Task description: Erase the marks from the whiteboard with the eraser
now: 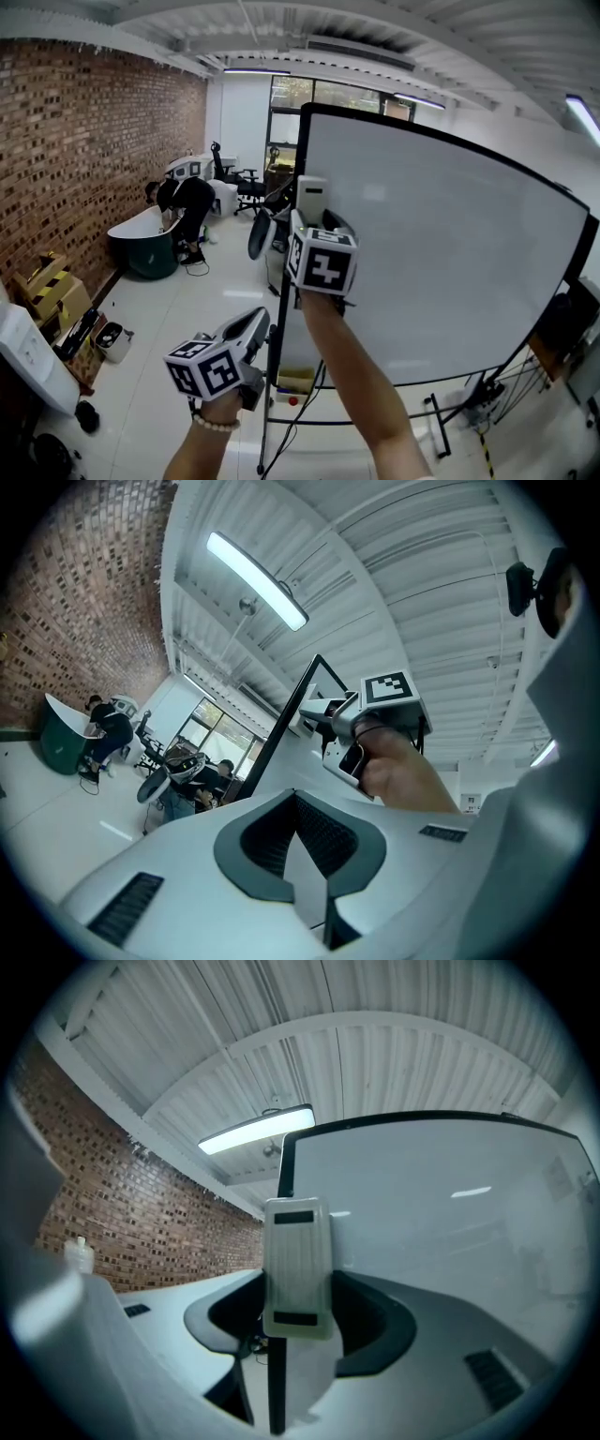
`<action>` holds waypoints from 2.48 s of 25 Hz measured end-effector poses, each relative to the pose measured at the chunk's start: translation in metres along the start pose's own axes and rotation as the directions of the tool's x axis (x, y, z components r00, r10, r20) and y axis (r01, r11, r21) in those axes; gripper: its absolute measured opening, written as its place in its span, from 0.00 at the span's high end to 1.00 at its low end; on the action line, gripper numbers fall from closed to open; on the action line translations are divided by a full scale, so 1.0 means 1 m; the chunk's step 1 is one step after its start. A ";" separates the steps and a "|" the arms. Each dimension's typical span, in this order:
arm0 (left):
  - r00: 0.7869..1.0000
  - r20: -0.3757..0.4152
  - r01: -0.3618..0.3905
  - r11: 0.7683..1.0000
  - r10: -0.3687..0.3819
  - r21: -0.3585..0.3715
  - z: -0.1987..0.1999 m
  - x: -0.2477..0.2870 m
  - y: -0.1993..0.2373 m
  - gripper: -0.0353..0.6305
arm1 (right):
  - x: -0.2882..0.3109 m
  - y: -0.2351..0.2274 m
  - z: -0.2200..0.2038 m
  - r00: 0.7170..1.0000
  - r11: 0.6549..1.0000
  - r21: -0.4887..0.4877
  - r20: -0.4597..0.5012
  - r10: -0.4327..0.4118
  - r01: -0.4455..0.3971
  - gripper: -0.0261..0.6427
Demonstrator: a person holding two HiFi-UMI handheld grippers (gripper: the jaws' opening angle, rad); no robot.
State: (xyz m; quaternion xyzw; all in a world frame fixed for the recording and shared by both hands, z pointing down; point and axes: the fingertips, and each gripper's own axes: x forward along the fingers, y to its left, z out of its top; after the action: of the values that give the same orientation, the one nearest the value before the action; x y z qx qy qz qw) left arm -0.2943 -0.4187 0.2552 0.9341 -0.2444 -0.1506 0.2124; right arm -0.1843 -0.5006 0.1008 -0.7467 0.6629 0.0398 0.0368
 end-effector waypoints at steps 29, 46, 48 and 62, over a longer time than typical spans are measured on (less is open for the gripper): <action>0.998 -0.057 -0.009 1.000 0.007 -0.019 -0.051 0.028 -0.029 0.96 | -0.023 -0.084 -0.071 0.998 0.999 0.022 -0.057 -0.021 0.023 0.58; 0.994 -0.092 0.049 0.998 -0.052 -0.036 -0.129 0.131 -0.135 0.96 | -0.069 -0.248 -0.064 0.999 1.000 0.000 -0.041 -0.032 0.032 0.58; 0.993 -0.097 0.056 0.997 -0.060 -0.045 -0.142 0.145 -0.150 0.96 | -0.076 -0.271 -0.063 0.999 1.000 -0.003 -0.042 -0.031 0.031 0.58; 0.993 -0.096 0.060 0.997 -0.065 -0.048 -0.216 0.225 -0.247 0.96 | -0.117 -0.416 -0.060 0.999 1.000 -0.022 -0.048 -0.019 0.018 0.58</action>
State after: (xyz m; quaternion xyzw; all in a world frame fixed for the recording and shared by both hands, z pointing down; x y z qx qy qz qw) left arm 0.0735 -0.2708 0.2856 0.9425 -0.2008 -0.1167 0.2404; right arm 0.2153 -0.3419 0.1743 -0.7540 0.6561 0.0288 0.0132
